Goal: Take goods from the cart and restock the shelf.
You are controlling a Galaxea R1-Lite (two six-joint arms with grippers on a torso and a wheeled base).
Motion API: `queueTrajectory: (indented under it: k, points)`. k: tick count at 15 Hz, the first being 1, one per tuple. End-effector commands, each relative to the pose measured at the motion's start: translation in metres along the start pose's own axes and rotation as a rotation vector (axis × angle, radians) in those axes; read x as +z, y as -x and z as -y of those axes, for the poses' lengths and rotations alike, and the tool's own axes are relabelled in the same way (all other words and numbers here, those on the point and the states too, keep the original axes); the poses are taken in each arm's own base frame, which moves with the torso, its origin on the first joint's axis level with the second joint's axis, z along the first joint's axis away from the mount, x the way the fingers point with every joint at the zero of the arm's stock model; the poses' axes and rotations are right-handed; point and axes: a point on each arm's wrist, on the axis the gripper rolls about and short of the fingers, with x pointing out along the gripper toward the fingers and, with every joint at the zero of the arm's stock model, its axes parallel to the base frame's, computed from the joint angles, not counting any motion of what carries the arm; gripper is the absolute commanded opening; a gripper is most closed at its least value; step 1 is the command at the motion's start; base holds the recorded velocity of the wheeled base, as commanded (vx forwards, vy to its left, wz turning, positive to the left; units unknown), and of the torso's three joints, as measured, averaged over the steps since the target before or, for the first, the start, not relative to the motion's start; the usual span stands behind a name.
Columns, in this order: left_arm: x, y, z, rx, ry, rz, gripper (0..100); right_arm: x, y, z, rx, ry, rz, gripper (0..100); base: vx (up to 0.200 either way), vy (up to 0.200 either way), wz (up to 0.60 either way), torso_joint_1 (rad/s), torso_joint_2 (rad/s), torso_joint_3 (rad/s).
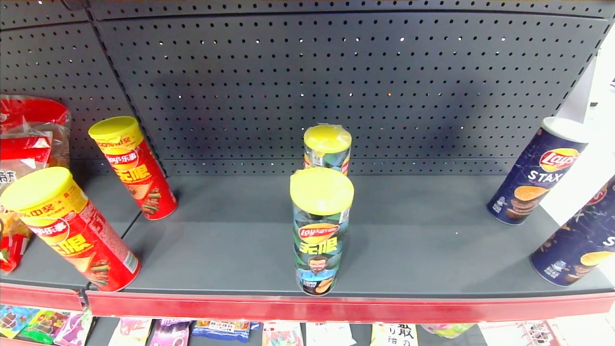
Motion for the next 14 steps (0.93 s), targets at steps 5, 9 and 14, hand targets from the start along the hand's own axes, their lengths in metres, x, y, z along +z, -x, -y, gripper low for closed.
queueTrajectory:
  k: [5, 9, 14]
  points:
    - [0.0, -0.0001, 0.0, 0.0, 0.0, -0.001, 100, -0.0001, 0.0, 0.0, 0.002, 0.001, -0.001, 100, 0.0, 0.0, 0.0, 0.0, 0.0, 0.0]
    - [0.0, -0.0001, 0.0, 0.0, 0.0, -0.001, 100, -0.0001, 0.0, 0.0001, -0.003, -0.002, -0.001, 100, 0.0, 0.0, 0.0, 0.0, 0.0, 0.0]
    - [0.0, -0.0001, 0.0, 0.0, 0.0, -0.001, 100, -0.0001, 0.0, 0.0001, -0.005, 0.001, -0.001, 100, 0.0, 0.0, 0.0, 0.0, 0.0, 0.0]
